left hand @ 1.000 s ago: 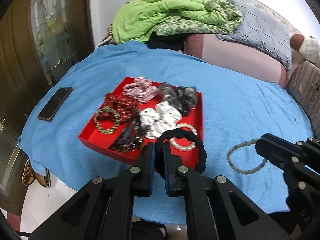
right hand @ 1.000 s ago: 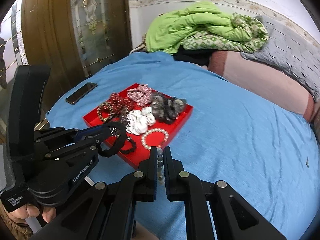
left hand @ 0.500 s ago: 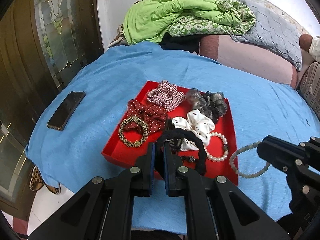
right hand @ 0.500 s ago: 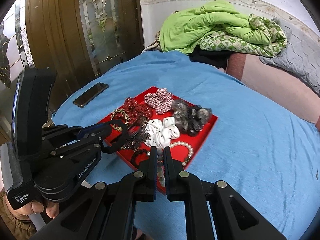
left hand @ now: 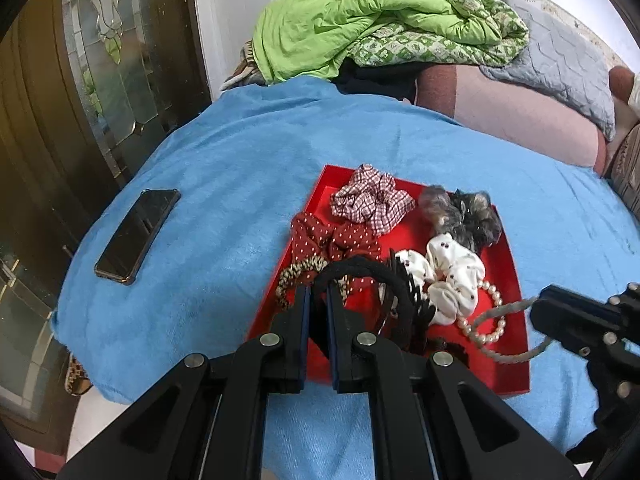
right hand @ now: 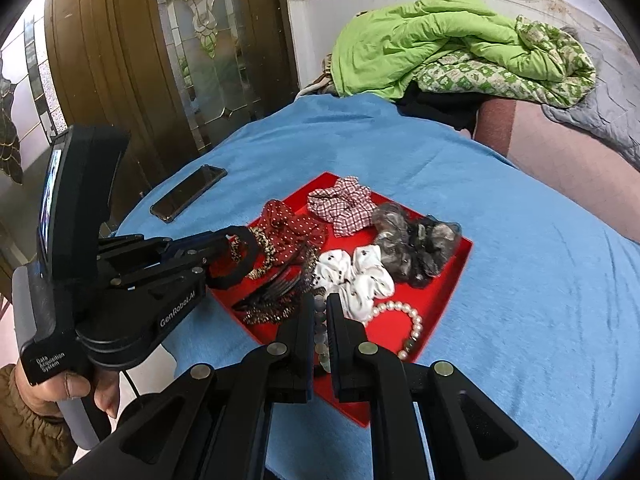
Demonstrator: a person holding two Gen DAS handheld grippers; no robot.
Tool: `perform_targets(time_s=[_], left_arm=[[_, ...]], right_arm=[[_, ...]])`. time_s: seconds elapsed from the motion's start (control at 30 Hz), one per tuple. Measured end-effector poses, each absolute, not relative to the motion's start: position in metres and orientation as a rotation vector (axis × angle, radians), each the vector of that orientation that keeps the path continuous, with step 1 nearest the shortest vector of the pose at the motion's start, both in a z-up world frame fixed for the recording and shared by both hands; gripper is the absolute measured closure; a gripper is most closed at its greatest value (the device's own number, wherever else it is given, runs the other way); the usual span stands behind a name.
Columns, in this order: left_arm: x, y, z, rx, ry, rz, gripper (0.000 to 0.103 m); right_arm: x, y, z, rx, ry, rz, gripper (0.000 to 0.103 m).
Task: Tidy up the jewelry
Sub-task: 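Lower both items into the red tray and open both grippers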
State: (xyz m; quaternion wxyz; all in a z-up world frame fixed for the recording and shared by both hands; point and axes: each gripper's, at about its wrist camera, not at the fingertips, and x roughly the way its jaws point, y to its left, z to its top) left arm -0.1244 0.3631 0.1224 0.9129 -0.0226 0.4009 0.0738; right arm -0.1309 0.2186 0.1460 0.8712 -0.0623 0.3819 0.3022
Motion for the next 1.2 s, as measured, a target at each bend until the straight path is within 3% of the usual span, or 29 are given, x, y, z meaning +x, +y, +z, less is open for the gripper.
perform_targets(time_s=[0.37,0.67,1.13,1.2], left_arm=[[-0.072,0.367,0.127,-0.051,0.827,0.076,0.095],[-0.006,0.359,0.096,-0.046,0.925,0.043,0.095],[0.004,0.354,0.072,-0.006,0.951,0.055,0.094],[0.003,0.353,0.072,-0.005,0.951,0.054,0.09]], right_arm=[[-0.108,0.237,0.138,-0.11,0.803,0.644,0.095],[-0.089,0.242,0.112,-0.083,0.878,0.65,0.095],[-0.08,0.247,0.078,-0.117,0.938,0.635,0.095],[-0.082,0.248,0.076,-0.118,0.942,0.635,0.095]])
